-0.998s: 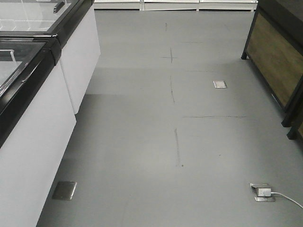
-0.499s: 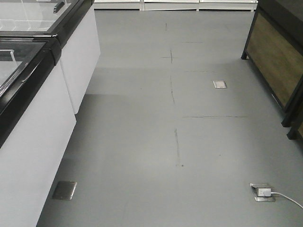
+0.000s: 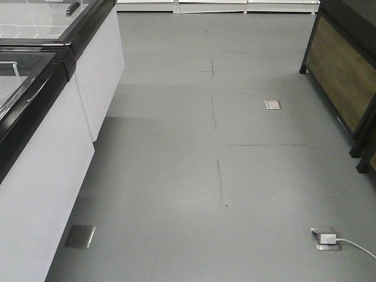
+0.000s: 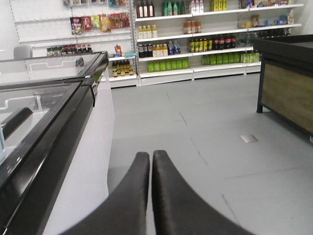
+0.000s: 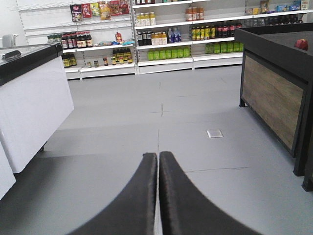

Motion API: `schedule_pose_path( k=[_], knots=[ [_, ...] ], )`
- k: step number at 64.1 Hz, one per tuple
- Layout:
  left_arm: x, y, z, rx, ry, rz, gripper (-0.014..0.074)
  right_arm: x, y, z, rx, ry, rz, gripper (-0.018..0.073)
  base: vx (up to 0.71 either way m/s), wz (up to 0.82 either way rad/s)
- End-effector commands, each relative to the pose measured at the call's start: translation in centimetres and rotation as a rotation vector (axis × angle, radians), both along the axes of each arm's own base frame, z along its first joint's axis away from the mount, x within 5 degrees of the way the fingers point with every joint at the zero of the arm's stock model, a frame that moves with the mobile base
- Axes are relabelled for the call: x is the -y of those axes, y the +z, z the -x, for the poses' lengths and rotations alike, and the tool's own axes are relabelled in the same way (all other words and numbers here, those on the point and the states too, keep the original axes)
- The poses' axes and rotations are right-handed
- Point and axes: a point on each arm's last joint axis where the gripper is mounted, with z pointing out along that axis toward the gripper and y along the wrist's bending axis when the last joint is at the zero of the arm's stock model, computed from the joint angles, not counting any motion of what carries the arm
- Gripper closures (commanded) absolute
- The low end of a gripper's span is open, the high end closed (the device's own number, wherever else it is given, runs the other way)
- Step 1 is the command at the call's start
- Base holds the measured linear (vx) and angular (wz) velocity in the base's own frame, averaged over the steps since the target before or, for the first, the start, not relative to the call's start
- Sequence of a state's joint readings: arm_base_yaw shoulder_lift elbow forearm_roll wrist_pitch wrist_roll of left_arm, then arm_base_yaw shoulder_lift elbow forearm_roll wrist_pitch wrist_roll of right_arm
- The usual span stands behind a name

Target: Left arm holds basket, right arm returns cookies

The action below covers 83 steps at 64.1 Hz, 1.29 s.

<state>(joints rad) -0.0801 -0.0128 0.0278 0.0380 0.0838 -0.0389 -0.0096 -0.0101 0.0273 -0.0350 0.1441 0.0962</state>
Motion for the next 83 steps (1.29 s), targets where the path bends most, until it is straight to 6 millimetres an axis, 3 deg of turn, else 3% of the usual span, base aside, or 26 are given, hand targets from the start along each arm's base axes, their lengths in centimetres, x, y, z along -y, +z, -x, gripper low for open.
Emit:
schedule_pose_path(
  k=[1, 13, 30, 47, 65, 83],
  knots=[
    [0.0, 3.1, 0.5, 0.222, -0.015, 0.04, 0.0603, 0.0, 0.6, 0.1, 0.083, 0.003, 0.012, 0.0567, 0.0, 0.0],
    [0.0, 6.4, 1.1, 0.308, -0.015, 0.042, 0.0603, 0.0, 0.6, 0.1, 0.083, 0.003, 0.012, 0.0567, 0.0, 0.0],
    [0.2, 9.7, -1.5, 0.106, -0.009, 0.017, 0.0603, 0.0, 0.6, 0.1, 0.083, 0.003, 0.012, 0.0567, 0.0, 0.0],
    [0.4, 10.1, -3.8, 0.002, -0.009, 0.02, 0.0603, 0.0, 0.6, 0.1, 0.083, 0.003, 0.012, 0.0567, 0.0, 0.0],
    [0.4, 9.9, -3.8, -0.016, -0.008, 0.019, 0.0592, 0.0, 0.6, 0.1, 0.083, 0.003, 0.012, 0.0567, 0.0, 0.0],
    [0.4, 9.8, -3.8, -0.021, -0.008, 0.015, 0.045, 0.0, 0.6, 0.1, 0.083, 0.003, 0.012, 0.0567, 0.0, 0.0]
  ],
)
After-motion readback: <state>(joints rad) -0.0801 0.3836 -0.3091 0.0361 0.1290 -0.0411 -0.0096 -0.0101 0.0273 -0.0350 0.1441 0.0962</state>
